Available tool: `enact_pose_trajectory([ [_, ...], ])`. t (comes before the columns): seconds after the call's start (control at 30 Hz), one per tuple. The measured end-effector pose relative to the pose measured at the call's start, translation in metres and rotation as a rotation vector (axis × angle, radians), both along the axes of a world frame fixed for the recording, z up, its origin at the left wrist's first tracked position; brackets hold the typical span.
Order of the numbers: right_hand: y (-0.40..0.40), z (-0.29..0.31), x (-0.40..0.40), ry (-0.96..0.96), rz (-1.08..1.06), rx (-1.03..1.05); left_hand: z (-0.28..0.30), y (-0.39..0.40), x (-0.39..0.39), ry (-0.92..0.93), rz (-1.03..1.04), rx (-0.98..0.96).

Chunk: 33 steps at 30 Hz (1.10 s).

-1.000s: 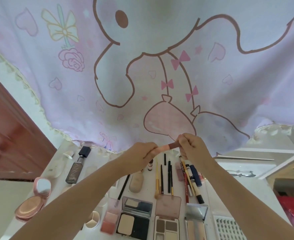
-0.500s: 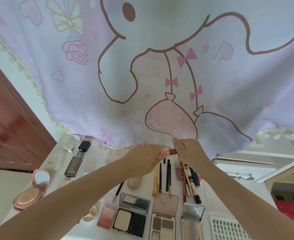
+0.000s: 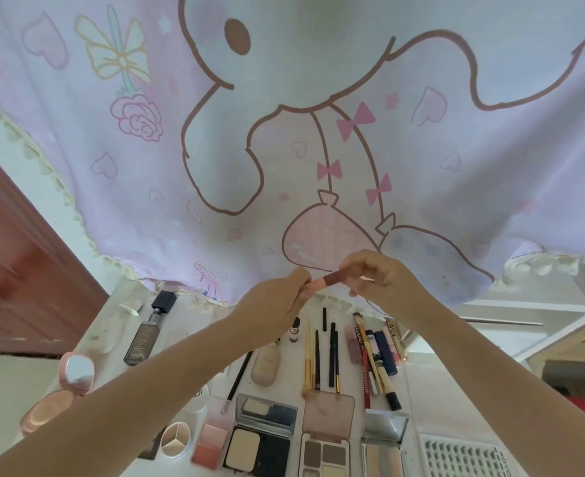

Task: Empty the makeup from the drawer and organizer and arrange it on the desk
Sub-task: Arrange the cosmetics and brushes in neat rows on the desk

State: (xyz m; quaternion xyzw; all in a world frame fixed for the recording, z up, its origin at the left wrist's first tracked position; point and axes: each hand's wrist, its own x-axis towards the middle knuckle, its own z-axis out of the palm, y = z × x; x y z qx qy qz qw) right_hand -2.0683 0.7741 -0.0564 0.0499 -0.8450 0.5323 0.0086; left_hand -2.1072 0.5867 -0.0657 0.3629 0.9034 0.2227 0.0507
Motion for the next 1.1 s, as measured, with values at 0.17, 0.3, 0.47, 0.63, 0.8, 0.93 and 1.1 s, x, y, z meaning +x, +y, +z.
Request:
enact_pose_trajectory([
  [0.17, -0.002, 0.005, -0.002, -0.195, 0.019, -0.005, -0.003, -0.001, 0.000, 0.157, 0.034, -0.005],
  [0.3, -0.002, 0.000, 0.000, -0.015, 0.033, 0.071, -0.008, -0.005, 0.001, 0.167, 0.058, 0.096],
  [0.47, -0.009, 0.002, -0.003, -0.153, 0.067, -0.052, -0.014, -0.010, -0.001, 0.168, 0.097, 0.099],
  [0.63, -0.007, 0.004, -0.004, -0.144, 0.070, -0.084, -0.017, -0.014, -0.003, 0.141, 0.056, 0.003],
  [0.8, -0.007, 0.003, -0.009, -0.230, 0.067, -0.170, -0.018, -0.018, -0.005, 0.085, 0.083, -0.009],
  [0.93, -0.011, -0.002, -0.011, -0.164, 0.003, -0.118, -0.023, -0.018, -0.005, 0.015, 0.087, 0.032],
  [1.1, -0.017, -0.023, -0.018, -0.192, 0.038, 0.095, -0.050, -0.018, -0.014, -0.181, 0.070, 0.015],
])
